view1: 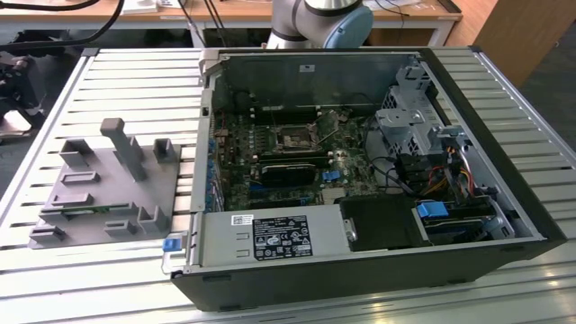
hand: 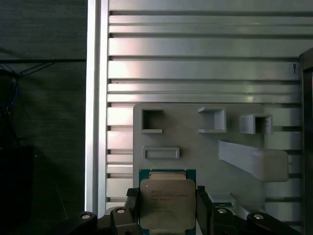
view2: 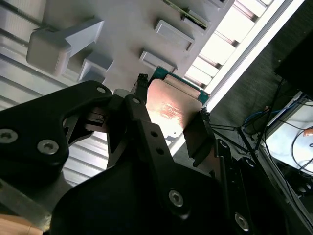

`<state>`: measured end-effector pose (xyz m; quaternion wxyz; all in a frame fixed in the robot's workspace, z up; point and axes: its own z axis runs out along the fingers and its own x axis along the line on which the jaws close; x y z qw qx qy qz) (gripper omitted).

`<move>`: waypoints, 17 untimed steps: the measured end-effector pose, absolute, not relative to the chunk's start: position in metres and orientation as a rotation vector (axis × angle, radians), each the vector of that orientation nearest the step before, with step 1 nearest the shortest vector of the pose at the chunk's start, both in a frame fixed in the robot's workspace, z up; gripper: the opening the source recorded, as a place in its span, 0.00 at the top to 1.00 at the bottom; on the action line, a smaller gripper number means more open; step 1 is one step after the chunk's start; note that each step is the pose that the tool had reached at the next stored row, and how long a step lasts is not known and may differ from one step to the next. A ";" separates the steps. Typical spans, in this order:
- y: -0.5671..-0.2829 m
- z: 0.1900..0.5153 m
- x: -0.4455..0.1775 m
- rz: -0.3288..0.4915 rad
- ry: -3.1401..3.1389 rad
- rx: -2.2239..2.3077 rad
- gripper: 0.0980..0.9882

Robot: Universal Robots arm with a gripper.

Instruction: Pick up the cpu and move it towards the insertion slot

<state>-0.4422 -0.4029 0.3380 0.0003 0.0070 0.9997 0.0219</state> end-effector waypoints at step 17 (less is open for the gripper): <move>-0.403 0.363 -0.442 0.069 3.140 0.022 0.50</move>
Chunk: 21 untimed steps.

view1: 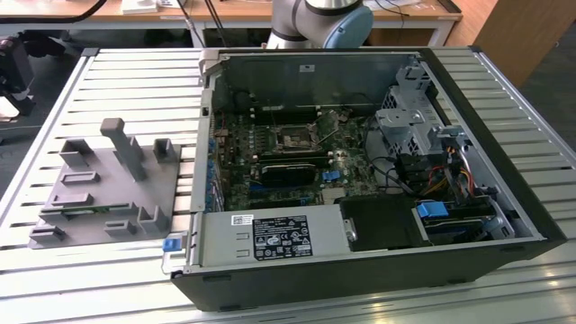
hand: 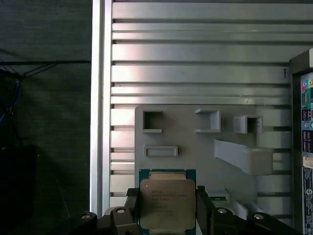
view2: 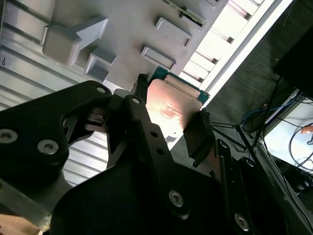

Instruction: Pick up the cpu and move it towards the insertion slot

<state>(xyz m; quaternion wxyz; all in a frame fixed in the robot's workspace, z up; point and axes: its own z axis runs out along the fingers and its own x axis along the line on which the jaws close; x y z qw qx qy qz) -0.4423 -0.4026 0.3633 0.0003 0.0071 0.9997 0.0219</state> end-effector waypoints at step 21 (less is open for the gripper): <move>-0.402 0.393 -0.442 0.069 3.140 0.022 0.50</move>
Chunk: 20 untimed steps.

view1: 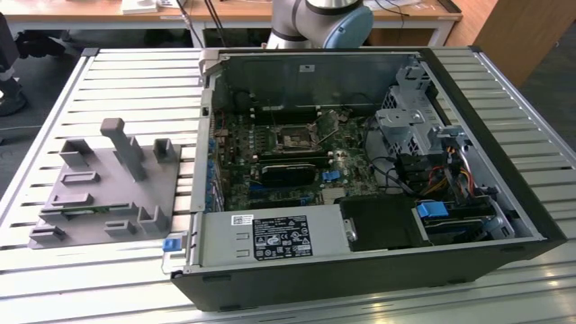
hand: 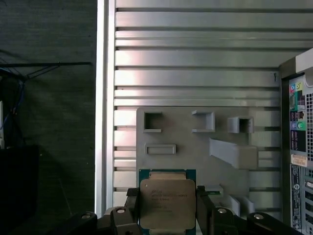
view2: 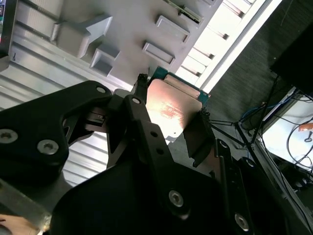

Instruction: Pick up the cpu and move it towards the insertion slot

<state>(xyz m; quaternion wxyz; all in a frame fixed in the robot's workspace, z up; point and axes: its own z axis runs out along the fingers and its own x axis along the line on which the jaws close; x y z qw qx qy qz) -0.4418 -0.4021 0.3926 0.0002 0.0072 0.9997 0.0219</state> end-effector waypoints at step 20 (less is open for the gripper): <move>-0.402 0.393 -0.408 0.078 3.140 0.022 0.50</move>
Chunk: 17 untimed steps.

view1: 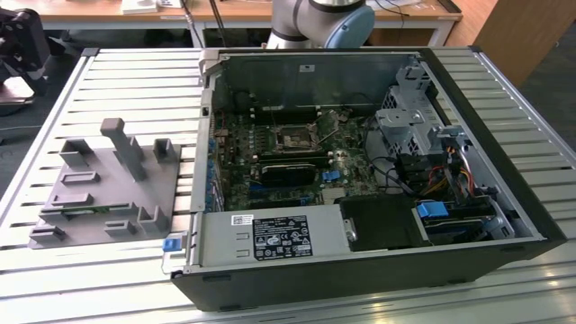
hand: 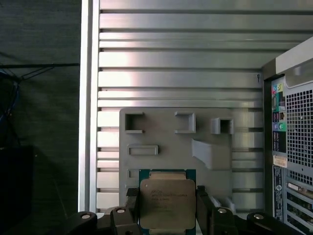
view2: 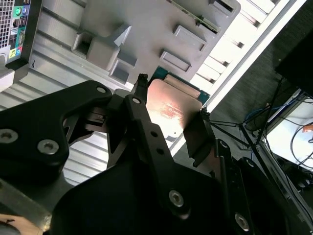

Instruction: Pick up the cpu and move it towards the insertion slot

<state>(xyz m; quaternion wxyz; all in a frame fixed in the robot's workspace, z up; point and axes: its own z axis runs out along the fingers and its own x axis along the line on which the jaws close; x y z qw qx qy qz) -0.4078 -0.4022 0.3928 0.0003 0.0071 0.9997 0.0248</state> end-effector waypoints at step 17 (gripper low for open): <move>-0.402 0.393 -0.387 0.078 3.140 0.022 0.50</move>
